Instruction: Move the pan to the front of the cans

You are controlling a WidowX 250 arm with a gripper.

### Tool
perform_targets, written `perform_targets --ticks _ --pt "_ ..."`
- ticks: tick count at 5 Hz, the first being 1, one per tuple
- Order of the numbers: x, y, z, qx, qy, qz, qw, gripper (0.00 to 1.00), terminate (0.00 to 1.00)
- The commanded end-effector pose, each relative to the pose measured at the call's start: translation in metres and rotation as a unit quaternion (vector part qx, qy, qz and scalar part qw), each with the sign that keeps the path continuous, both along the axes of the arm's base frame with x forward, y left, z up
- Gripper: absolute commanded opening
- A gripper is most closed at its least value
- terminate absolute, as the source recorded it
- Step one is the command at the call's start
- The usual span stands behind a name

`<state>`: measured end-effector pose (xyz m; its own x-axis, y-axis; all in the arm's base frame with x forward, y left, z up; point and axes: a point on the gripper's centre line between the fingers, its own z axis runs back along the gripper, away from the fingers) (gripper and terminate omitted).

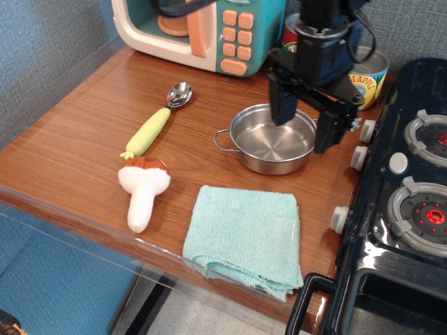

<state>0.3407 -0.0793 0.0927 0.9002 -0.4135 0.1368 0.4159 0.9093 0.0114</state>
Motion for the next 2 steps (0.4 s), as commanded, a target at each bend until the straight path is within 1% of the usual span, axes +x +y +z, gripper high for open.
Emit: perform_targets --ticks 1,2 --pt "-0.0251 0.0015 0.0245 0.002 -0.036 0.028 0.9989 1.00 0.00" --pt "-0.0251 0.0015 0.0245 0.002 -0.036 0.028 0.9989 1.00 1.00"
